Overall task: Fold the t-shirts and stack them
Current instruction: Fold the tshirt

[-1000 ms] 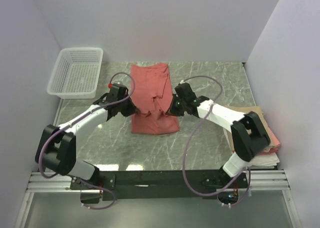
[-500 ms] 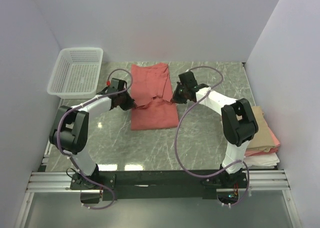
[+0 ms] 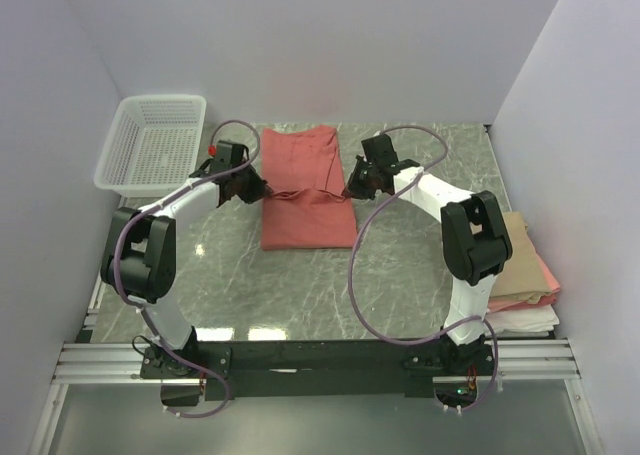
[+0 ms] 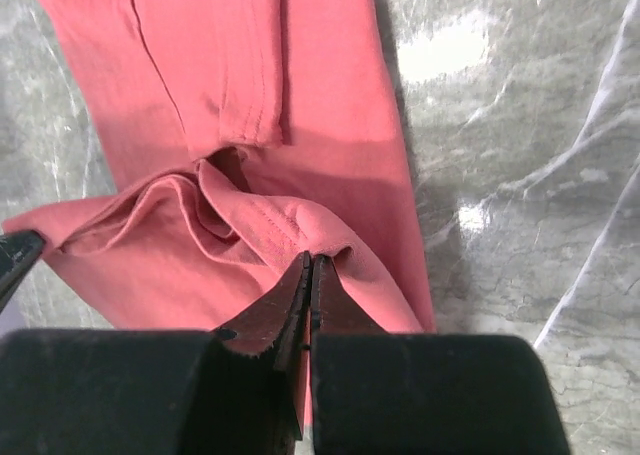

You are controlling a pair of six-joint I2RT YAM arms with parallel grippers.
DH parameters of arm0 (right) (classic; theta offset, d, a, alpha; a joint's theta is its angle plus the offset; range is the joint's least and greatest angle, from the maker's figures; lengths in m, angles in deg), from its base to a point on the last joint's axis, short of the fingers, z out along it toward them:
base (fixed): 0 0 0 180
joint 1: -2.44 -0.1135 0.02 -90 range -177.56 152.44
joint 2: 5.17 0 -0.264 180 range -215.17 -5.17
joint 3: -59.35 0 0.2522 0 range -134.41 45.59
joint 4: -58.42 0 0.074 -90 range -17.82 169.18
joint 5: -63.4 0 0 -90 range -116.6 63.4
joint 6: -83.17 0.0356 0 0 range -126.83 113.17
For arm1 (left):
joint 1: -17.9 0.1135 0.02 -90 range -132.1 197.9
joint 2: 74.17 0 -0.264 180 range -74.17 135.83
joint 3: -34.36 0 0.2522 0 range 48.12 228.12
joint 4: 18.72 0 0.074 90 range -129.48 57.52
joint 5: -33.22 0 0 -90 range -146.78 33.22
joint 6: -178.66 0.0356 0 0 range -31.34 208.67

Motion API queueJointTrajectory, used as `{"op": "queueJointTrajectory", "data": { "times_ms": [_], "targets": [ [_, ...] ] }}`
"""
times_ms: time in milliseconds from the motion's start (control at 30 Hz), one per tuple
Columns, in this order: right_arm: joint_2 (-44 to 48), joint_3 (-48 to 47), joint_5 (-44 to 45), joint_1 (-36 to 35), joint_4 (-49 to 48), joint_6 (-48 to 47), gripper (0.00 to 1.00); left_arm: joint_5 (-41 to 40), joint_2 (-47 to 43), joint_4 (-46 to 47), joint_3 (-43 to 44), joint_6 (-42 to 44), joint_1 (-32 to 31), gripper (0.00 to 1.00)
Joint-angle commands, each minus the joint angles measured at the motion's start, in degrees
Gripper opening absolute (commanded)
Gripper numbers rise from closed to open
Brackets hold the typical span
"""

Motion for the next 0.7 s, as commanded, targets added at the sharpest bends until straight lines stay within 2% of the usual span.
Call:
{"op": "queueJointTrajectory", "data": {
  "times_ms": [0,333,400,500,533,600,667],
  "targets": [
    [-1.0,-4.2,-1.0,1.3,-0.8,-0.9,0.0,0.9,1.7,1.6,3.7,0.4,1.1,0.01],
    [-7.2,-8.6,-3.2,2.9,-1.8,-0.7,0.0,3.1,7.3,3.7,5.7,0.9,2.6,0.01],
    [-8.2,-9.6,-4.1,3.6,-2.3,-1.0,0.0,3.1,7.7,5.1,5.4,0.9,2.9,0.03],
    [-9.2,-10.9,-5.2,5.1,-2.4,-1.3,0.02,3.8,8.0,6.9,5.0,1.4,3.6,0.15],
    [-9.2,-11.3,-5.7,5.5,-2.4,-1.5,0.04,3.8,8.1,6.5,5.6,1.6,3.8,0.23],
    [-9.2,-12.1,-6.1,6.5,-2.0,-2.2,0.09,3.7,7.7,6.5,5.9,2.2,4.3,0.34],
    [-8.2,-12.2,-6.4,7.0,-2.1,-2.8,0.18,3.1,6.5,6.4,5.8,2.3,5.0,0.38]
  ]
}}
